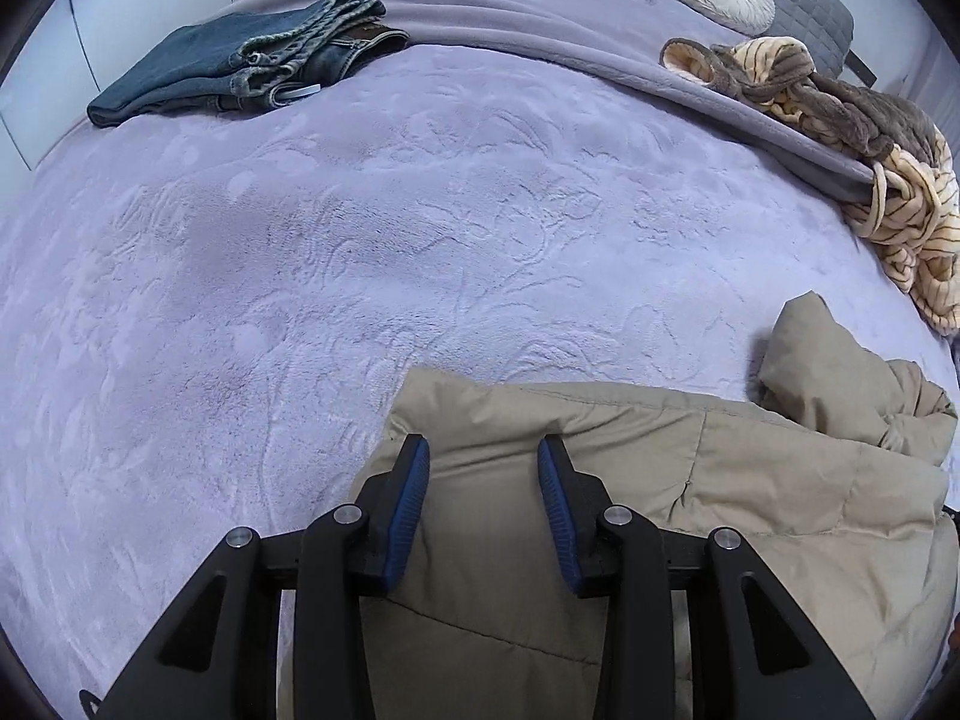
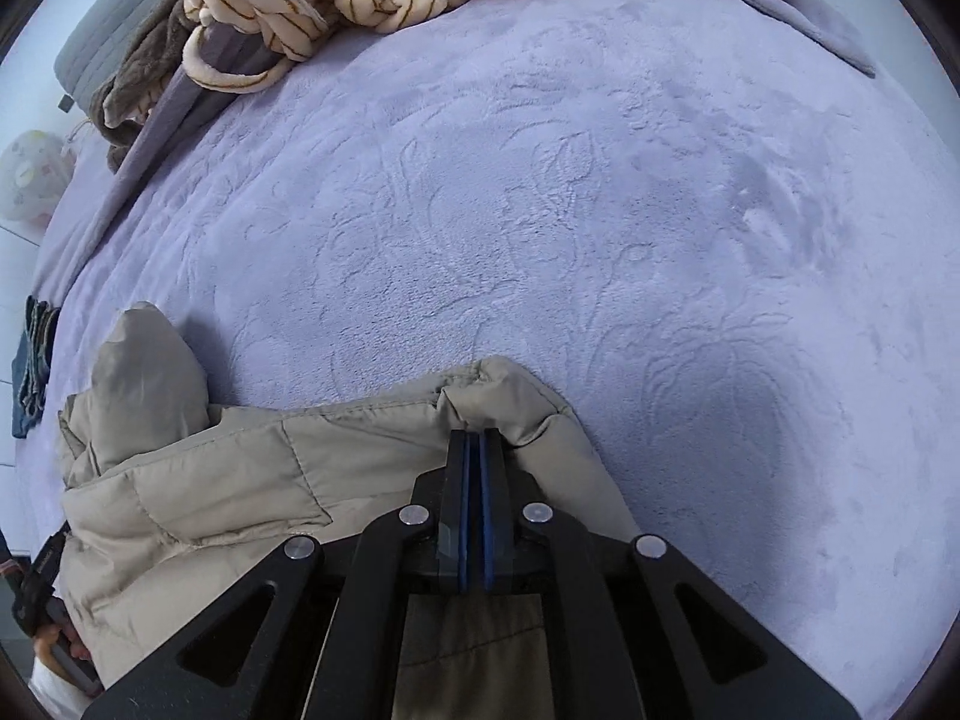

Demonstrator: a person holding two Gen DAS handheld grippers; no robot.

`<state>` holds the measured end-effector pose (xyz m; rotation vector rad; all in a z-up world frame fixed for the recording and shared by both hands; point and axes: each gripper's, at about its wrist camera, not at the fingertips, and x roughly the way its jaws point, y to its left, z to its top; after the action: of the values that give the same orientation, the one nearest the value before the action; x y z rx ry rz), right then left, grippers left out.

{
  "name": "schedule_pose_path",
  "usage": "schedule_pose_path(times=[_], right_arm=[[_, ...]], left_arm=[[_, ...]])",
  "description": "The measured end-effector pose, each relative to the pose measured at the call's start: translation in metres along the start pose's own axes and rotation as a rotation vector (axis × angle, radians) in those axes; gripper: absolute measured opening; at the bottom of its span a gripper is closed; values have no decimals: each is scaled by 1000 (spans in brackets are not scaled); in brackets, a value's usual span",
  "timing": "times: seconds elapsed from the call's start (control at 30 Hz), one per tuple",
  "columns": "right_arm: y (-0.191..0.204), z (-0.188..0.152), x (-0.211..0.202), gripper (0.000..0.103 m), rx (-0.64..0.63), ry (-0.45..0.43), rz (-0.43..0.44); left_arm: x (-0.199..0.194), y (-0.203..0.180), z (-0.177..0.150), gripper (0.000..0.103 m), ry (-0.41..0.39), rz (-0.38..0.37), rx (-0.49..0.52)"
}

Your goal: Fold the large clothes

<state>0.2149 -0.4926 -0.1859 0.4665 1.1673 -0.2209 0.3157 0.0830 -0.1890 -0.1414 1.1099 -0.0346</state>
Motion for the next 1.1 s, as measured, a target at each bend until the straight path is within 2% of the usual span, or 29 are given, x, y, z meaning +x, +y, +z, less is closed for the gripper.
schedule_pose_path(times=[0.03,0.07,0.1,0.17,0.33,0.4,0.57,0.6,0.63,0.67,0.7,0.77,1.1], right_arm=[[0,-2,-6,9,5,-4,10],[0,-5,-13,17,12,-10,24],[1,-9,-22,28,16,-18,38],[3,-18,-37,43,17,-31,64],[11,-45,-65,45,-7,-19,103],[15,-55,-71,53,-5,-3,116],[18,-88,-93,54,-36,17,107],[17,-96,-98,55,-41,20,104],[17,-102,-103,55,-44,24,106],[16,-108,-106,58,-45,30,106],[15,-113,-109,61,-44,33,104],[12,-122,-114,62,-38,39,104],[-9,-157,-128,63,5,74,118]], left_arm=[[-6,0,0,41,1,4,4],[-13,0,-1,43,0,8,8],[-20,0,-3,50,-3,12,13],[-36,0,-8,54,-14,20,22],[-66,-7,-31,54,19,-1,45],[-76,-11,-44,54,36,-4,59],[-104,-22,-74,54,65,-26,77],[-109,-23,-79,55,68,-33,77],[-114,-25,-84,63,72,-42,77],[-120,-25,-89,87,71,-46,75],[-128,-26,-94,96,57,-46,72],[-141,-29,-103,96,42,-47,80],[-177,-35,-149,96,94,-13,127]])
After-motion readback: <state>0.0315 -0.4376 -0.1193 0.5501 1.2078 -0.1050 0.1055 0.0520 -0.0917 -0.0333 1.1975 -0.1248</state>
